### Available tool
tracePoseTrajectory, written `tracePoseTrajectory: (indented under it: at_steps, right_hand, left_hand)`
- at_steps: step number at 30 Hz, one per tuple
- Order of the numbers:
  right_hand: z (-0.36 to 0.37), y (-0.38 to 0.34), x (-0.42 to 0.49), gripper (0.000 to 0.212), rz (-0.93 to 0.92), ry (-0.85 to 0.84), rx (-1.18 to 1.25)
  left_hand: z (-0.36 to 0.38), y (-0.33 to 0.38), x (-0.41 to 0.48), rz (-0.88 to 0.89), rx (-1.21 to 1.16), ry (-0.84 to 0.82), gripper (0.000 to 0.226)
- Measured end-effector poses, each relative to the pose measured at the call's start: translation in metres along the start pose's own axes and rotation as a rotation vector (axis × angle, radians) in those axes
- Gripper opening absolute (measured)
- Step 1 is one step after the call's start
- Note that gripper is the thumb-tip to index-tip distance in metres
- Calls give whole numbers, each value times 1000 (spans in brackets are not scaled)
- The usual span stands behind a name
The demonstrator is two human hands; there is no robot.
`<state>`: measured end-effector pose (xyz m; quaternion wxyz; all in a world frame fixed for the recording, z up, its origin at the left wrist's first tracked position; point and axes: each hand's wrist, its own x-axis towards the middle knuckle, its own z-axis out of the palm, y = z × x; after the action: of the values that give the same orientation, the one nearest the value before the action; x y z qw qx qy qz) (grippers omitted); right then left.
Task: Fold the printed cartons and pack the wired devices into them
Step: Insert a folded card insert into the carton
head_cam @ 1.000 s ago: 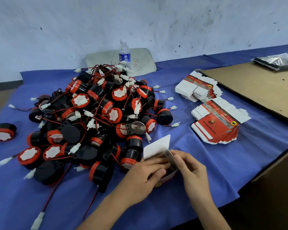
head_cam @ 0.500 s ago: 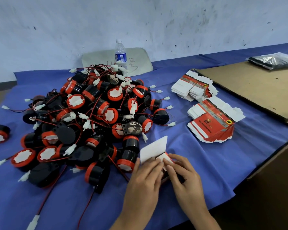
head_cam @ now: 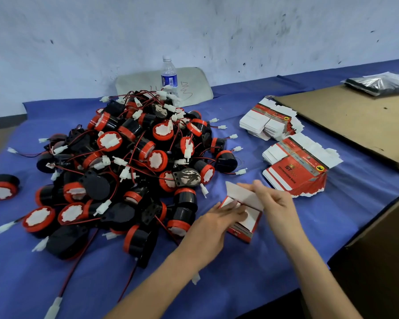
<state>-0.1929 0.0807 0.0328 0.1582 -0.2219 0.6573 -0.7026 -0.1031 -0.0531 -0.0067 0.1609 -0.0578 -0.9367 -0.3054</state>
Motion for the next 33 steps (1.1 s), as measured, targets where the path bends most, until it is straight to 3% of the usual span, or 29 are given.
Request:
tracePoseTrajectory:
  at_steps: [3,5,13,18,21,33]
  right_hand:
    - [3,2,5,19,-44,-95,-124]
    - [0,5,3,20,-117,-123,-214]
    - [3,21,-7,32,-346,-9,-465]
    - [10,47,-21,31,-502,96,-551]
    - [7,51,-22,27,-542,95,-627]
    - [7,54,-20,23,-630,39,-775]
  left_hand:
    - [4,0,1,4,7,60,54]
    - [5,1,0,4,7,78,55]
    - [4,7,-3,41,19,153,41]
    - [14,7,-12,-10,-22,441,20]
    - [13,2,-13,-118,-61,558,24]
    - [10,-2,-15,-130,-135,535,18]
